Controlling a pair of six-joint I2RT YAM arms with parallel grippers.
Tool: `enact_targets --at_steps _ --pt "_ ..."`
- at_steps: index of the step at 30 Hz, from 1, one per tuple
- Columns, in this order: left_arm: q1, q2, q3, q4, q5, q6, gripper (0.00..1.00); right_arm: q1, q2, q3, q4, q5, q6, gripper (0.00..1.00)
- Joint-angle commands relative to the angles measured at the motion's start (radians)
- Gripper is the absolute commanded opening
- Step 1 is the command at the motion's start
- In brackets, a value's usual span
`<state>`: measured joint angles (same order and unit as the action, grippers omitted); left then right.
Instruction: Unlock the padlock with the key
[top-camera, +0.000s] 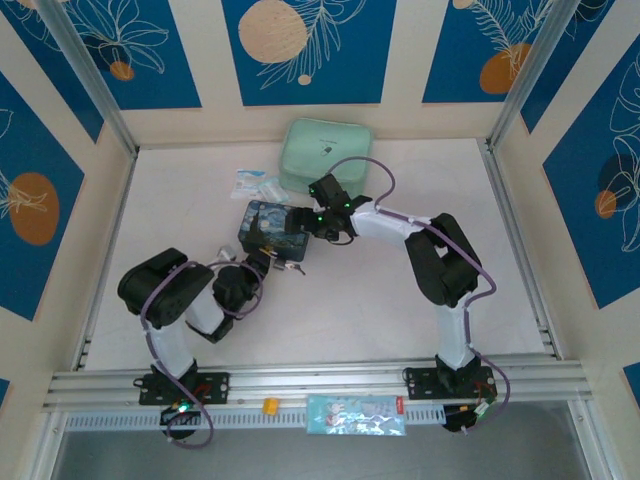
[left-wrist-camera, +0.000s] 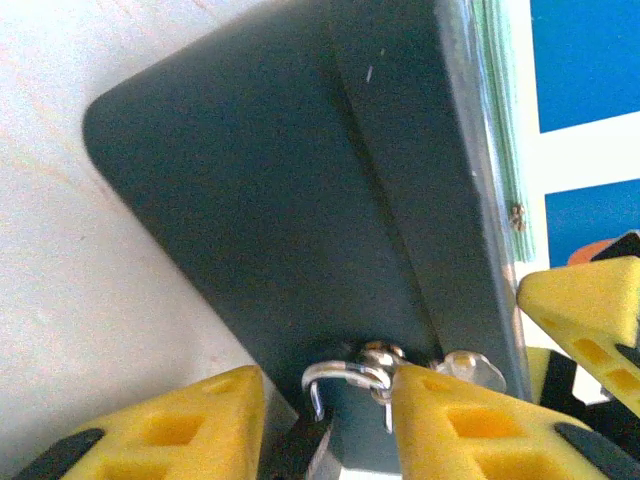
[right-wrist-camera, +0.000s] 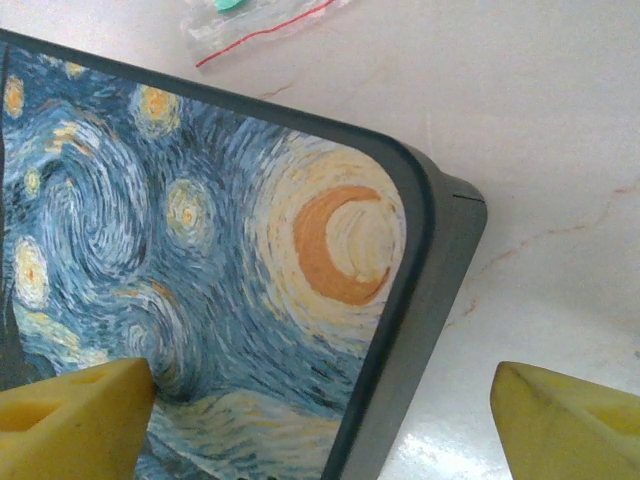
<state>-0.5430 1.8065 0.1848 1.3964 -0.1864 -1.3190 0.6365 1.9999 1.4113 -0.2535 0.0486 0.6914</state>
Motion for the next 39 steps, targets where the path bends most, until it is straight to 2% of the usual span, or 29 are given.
enact_targets --at_steps 1,6,10,12,16,20,23,27,29,34,39 --pt "0.039 -0.047 -0.049 0.009 0.032 0.034 0.41 -0.023 -0.092 -0.066 -0.003 0.008 -0.108 0.89" --pt "0.091 -0.076 -0.058 0.010 0.105 0.028 0.44 -0.035 -0.210 -0.097 -0.060 -0.018 -0.281 0.90" --pt "0.139 -0.152 -0.054 -0.048 0.132 0.033 0.44 0.033 -0.267 -0.123 -0.133 -0.039 -0.401 0.89" --pt "0.168 -0.223 -0.038 -0.151 0.150 0.046 0.45 0.083 -0.269 -0.115 -0.176 -0.038 -0.440 0.87" --pt "0.209 -0.463 0.028 -0.525 0.146 0.126 0.46 0.206 -0.217 -0.048 -0.258 0.010 -0.532 0.85" --pt "0.261 -0.722 0.117 -0.929 0.079 0.262 0.58 0.283 -0.089 0.074 -0.347 0.083 -0.604 0.84" --pt "0.329 -0.776 0.169 -1.013 0.111 0.342 0.60 0.296 -0.009 0.150 -0.382 0.109 -0.643 0.84" --pt "0.428 -0.682 0.228 -0.973 0.241 0.359 0.62 0.307 0.077 0.238 -0.426 0.174 -0.716 0.83" --pt "0.455 -0.585 0.269 -0.923 0.312 0.363 0.62 0.314 0.113 0.269 -0.436 0.212 -0.752 0.82" --pt "0.483 -0.374 0.380 -0.809 0.460 0.369 0.61 0.326 0.183 0.308 -0.438 0.307 -0.819 0.82" --pt "0.483 -0.223 0.491 -0.774 0.551 0.386 0.61 0.332 0.212 0.301 -0.410 0.375 -0.849 0.81"
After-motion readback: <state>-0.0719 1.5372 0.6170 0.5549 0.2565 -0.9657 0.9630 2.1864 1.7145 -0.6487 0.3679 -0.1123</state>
